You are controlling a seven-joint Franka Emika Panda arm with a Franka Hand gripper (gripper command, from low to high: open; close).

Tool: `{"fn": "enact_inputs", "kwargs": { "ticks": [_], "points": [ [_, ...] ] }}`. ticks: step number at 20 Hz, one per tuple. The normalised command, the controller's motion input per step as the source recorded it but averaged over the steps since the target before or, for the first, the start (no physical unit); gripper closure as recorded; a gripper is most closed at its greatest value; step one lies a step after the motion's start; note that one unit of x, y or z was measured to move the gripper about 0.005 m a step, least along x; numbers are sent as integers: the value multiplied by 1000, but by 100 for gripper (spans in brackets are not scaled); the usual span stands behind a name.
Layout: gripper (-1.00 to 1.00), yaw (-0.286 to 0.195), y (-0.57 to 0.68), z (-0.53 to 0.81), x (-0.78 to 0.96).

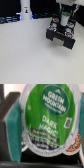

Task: Open the kcup holder, insert the kcup into the holder, and close the kcup holder

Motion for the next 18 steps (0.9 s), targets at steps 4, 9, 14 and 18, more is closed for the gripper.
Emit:
{"fn": "enact_inputs", "kwargs": {
  "ticks": [4,9,14,18],
  "points": [
    [100,74,-19,-311,-173],
    [100,21,-11,-233,-9],
    [100,0,19,-29,110],
    [100,0,-120,-46,163]
  ]
}}
